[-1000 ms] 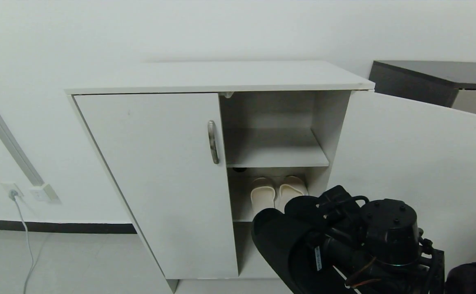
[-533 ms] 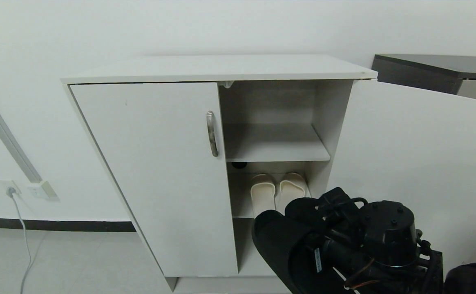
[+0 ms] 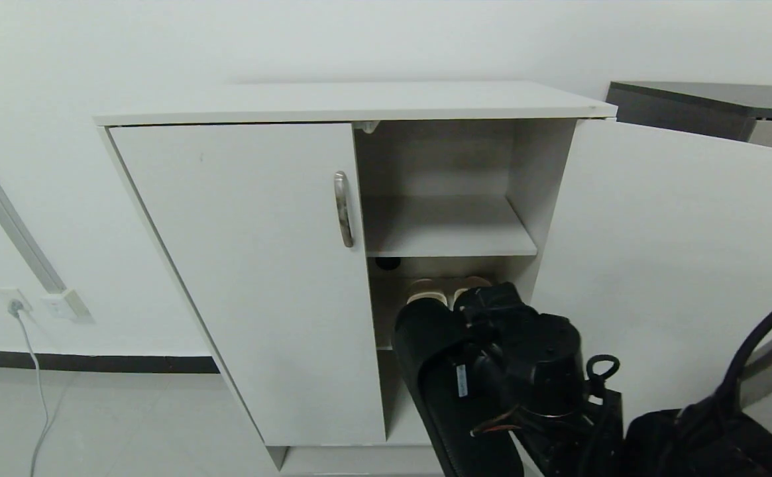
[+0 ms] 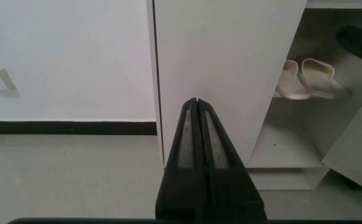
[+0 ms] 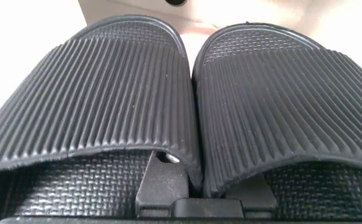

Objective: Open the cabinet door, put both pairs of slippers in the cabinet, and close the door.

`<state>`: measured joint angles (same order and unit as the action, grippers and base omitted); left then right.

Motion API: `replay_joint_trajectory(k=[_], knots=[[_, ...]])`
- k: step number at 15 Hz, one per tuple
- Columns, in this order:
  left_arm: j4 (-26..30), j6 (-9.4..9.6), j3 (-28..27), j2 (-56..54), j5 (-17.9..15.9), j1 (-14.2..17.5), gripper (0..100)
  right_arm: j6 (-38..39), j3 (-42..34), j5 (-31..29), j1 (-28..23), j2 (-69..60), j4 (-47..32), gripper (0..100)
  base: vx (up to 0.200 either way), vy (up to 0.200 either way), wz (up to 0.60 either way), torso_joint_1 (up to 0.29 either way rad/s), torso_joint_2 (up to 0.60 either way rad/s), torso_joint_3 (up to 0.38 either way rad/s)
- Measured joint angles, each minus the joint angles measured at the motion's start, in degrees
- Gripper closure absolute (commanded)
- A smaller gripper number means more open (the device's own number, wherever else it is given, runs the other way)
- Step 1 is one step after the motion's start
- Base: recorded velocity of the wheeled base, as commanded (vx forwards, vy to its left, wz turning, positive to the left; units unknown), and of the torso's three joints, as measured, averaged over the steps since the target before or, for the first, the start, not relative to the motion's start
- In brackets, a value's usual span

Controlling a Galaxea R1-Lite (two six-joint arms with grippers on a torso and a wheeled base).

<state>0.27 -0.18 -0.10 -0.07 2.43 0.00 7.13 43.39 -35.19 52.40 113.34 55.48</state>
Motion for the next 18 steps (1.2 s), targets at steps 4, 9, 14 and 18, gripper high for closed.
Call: replay_joint_trajectory(k=[4,9,14,18], knots=[[0.0,0.02,0.0,0.0,0.0,0.0,100,7.4,15.5,-10.0,2.9,2.4,-21.2,100,0.000,0.000,0.00,0.000,0.00,0.000],[0.0,0.05,0.0,0.0,0.0,0.0,100,8.4,30.1,-15.7,2.4,0.3,-36.0,100,0.000,0.000,0.00,0.000,0.00,0.000],[0.0,0.18,0.0,0.0,0.1,0.0,100,8.3,33.1,-15.5,0.2,-0.5,-37.9,100,0.000,0.000,0.00,0.000,0.00,0.000],[0.0,0.21,0.0,0.0,0.0,0.0,100,8.3,32.7,-15.3,0.1,-0.5,-38.1,100,0.000,0.000,0.00,0.000,0.00,0.000]])
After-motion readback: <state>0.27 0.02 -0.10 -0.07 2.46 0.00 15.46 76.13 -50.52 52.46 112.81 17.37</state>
